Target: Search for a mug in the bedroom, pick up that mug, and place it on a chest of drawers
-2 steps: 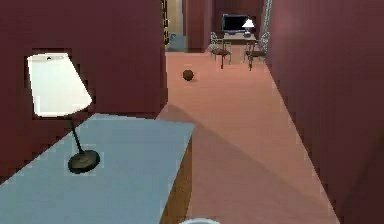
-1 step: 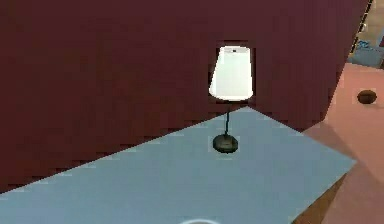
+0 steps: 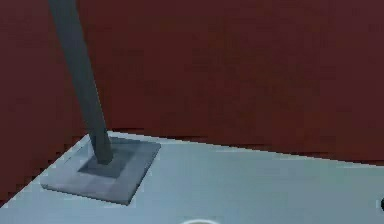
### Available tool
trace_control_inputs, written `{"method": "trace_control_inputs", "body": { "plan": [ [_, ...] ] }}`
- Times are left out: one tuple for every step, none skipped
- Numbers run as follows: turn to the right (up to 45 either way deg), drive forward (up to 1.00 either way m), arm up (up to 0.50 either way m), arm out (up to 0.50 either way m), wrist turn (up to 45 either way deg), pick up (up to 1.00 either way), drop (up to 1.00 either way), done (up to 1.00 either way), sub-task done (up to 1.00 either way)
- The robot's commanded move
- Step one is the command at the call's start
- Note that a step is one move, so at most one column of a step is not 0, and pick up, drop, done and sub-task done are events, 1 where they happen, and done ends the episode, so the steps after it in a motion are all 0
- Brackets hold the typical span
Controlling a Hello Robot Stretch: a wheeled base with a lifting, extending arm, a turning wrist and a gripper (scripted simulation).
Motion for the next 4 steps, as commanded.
{"method": "trace_control_inputs", "body": {
  "plan": [
    [-33.0, 0.0, 0.0, 0.0, 0.0, 0.0, 0.0, 0.0, 0.0],
    [0.0, 0.0, 0.0, 0.24, 0.0, 0.0, 0.0, 0.0, 0.0],
    [0.0, 0.0, 0.0, 0.0, 39.0, 0.0, 0.0, 0.0, 0.0],
    [0.0, 0.0, -0.04, 0.0, 0.0, 0.0, 0.0, 0.0, 0.0]
  ]
}}
